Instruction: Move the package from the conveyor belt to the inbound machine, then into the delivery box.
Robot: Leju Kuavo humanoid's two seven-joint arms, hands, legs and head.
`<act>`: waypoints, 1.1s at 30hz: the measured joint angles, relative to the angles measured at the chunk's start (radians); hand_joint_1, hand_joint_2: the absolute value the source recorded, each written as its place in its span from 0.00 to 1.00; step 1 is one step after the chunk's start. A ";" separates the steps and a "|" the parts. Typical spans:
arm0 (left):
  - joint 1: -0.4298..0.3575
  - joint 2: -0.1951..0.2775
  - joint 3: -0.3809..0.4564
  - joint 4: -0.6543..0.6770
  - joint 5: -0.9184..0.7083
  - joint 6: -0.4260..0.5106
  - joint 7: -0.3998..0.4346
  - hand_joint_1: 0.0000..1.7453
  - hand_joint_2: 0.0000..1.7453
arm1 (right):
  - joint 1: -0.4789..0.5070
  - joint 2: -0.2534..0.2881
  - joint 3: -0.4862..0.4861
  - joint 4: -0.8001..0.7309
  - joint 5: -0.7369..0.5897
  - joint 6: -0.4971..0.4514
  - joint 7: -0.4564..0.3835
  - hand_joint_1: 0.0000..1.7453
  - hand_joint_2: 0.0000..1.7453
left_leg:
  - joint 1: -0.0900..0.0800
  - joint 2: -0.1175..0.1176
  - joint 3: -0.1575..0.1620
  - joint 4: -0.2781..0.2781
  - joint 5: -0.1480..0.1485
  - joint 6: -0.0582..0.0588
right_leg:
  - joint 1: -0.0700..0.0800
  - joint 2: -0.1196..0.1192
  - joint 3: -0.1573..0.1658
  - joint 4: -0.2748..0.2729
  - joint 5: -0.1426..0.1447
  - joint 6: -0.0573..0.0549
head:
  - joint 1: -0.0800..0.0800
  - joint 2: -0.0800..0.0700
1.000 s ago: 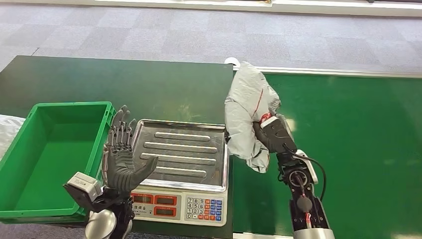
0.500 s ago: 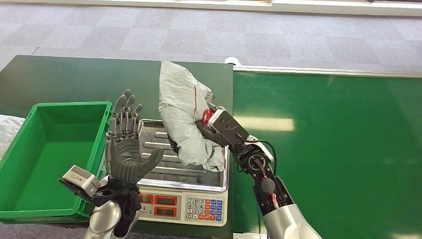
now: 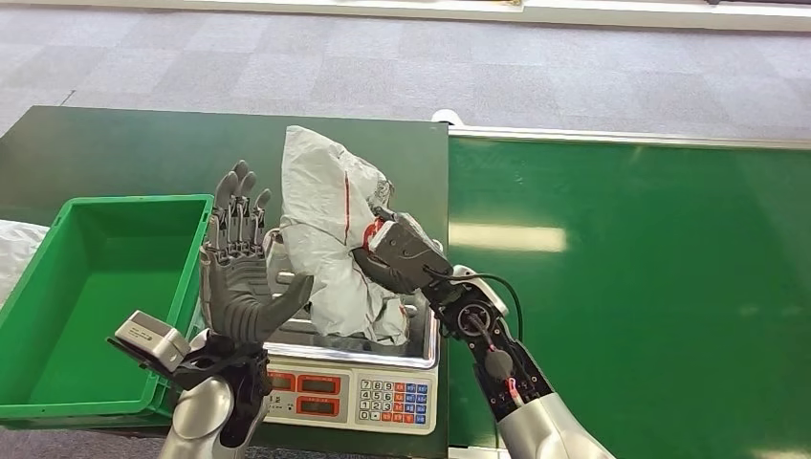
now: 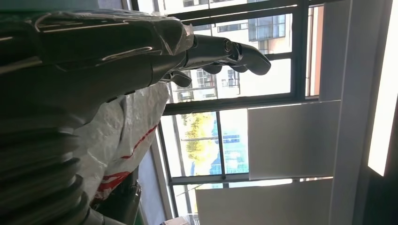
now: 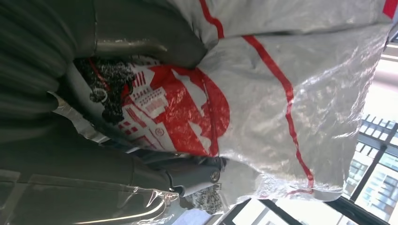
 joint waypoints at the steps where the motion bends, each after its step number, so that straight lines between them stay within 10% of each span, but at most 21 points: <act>1: -0.003 0.000 0.000 0.001 0.001 0.000 0.001 0.00 1.00 | 0.000 -0.002 0.002 0.004 0.002 -0.005 0.003 0.00 1.00 | 0.000 0.000 0.000 0.000 0.000 0.000 | 0.000 0.000 0.000 0.000 0.000 0.000 | 0.000 0.000; 25: -0.028 0.000 0.001 0.080 0.011 -0.043 0.027 0.00 1.00 | 0.013 -0.066 -0.031 -0.012 0.007 -0.070 0.000 0.00 1.00 | 0.000 0.000 0.000 0.000 0.000 0.000 | 0.000 0.000 0.000 0.000 0.000 0.000 | 0.000 0.000; 33: 0.016 0.000 0.025 0.096 -0.012 -0.052 0.017 0.00 1.00 | 0.136 -0.097 -0.141 -0.225 0.031 -0.174 -0.041 0.00 1.00 | 0.000 0.000 -0.001 0.000 0.000 0.000 | 0.000 0.000 -0.001 0.000 0.000 0.000 | 0.000 0.000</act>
